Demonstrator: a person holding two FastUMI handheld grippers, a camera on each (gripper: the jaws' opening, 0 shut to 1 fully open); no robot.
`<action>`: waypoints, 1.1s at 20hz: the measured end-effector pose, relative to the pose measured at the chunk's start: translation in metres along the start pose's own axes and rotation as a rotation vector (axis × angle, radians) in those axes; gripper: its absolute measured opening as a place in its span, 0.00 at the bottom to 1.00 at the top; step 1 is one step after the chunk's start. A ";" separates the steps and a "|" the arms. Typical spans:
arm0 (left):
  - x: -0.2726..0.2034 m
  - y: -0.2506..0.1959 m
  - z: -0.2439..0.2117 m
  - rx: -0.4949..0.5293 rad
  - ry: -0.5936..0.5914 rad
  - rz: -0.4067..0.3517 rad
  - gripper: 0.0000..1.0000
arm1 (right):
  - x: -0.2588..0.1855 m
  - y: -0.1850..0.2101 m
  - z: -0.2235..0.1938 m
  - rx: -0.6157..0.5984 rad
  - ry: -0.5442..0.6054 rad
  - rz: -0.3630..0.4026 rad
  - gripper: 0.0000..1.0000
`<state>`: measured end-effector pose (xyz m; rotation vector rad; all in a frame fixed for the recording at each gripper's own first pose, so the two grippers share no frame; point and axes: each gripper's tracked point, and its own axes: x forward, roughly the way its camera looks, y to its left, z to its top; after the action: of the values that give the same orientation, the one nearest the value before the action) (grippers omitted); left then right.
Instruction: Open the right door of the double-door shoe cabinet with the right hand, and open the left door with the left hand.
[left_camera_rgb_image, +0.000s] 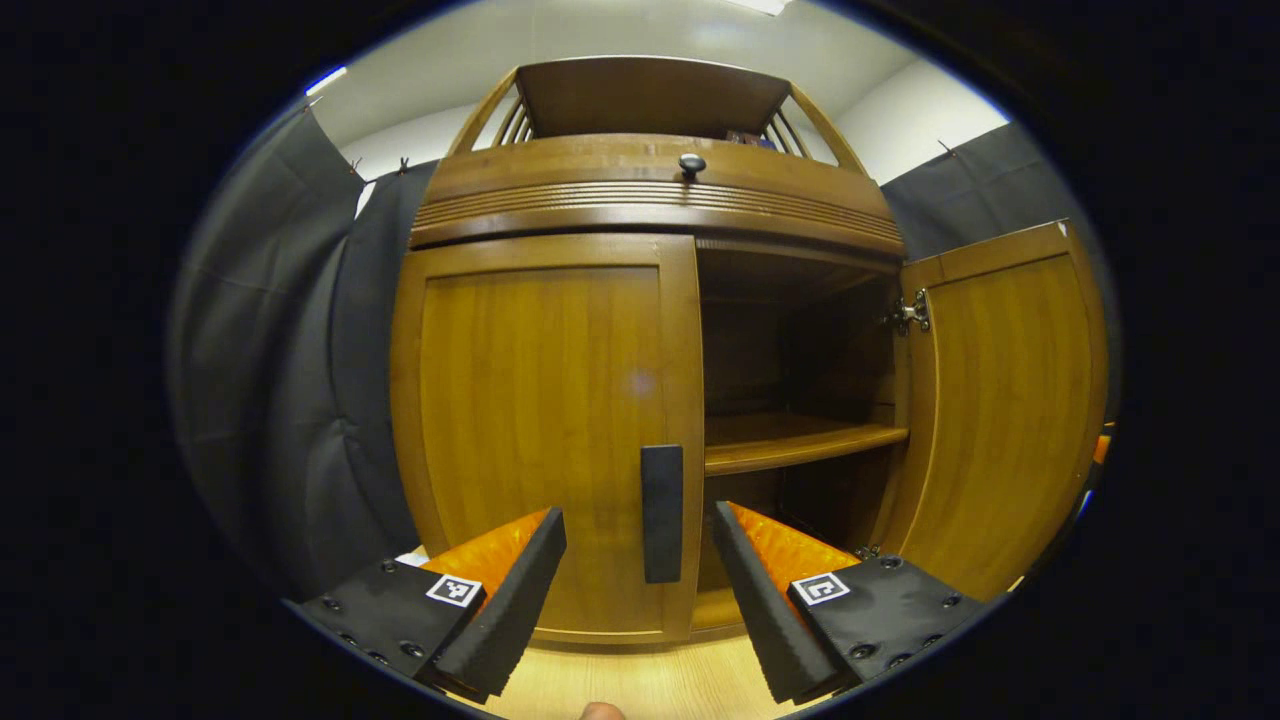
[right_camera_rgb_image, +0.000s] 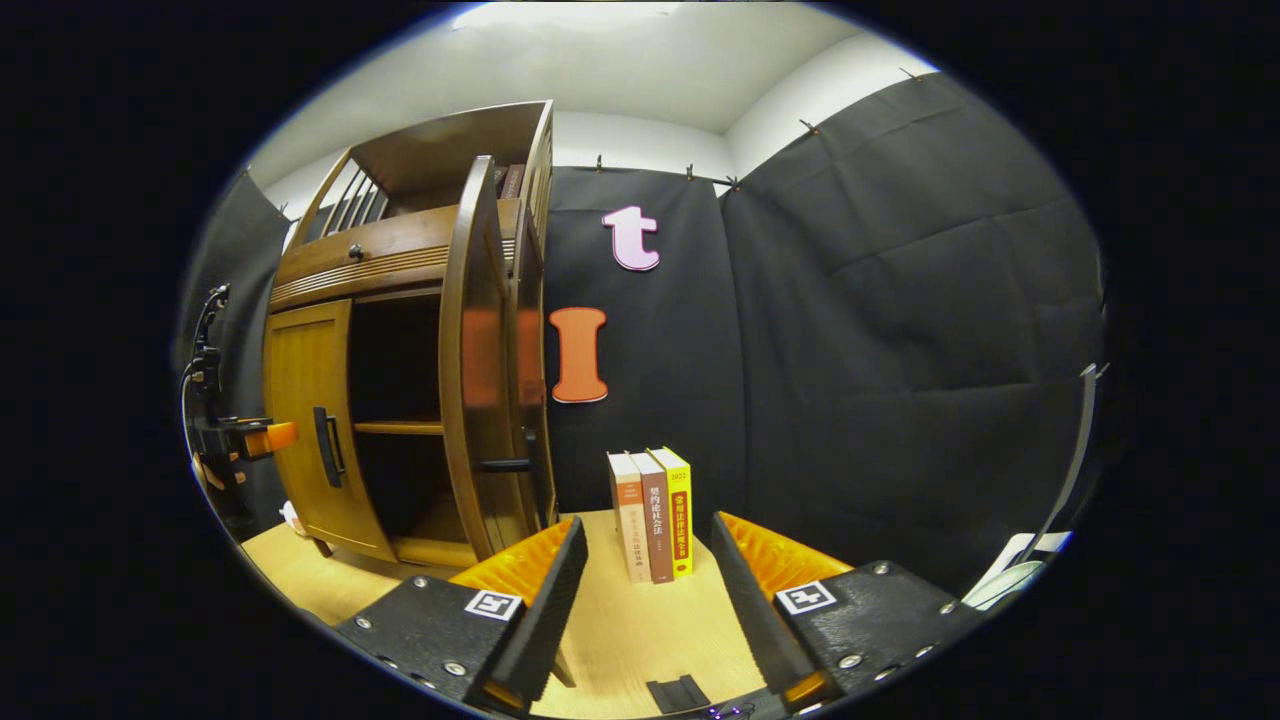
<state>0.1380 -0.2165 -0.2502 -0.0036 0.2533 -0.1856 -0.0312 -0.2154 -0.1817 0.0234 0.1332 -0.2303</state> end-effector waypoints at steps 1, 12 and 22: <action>0.008 -0.003 -0.003 -0.006 0.004 -0.004 0.94 | 0.002 -0.001 0.000 -0.014 -0.002 -0.001 0.82; 0.069 -0.003 -0.044 -0.048 0.082 0.011 0.81 | -0.002 -0.012 0.012 -0.002 -0.041 -0.040 0.93; 0.077 -0.010 -0.052 -0.013 0.112 0.000 0.40 | -0.012 -0.013 0.020 -0.001 -0.057 -0.050 0.93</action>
<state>0.1967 -0.2391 -0.3198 -0.0060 0.3661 -0.1842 -0.0431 -0.2265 -0.1604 0.0126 0.0767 -0.2802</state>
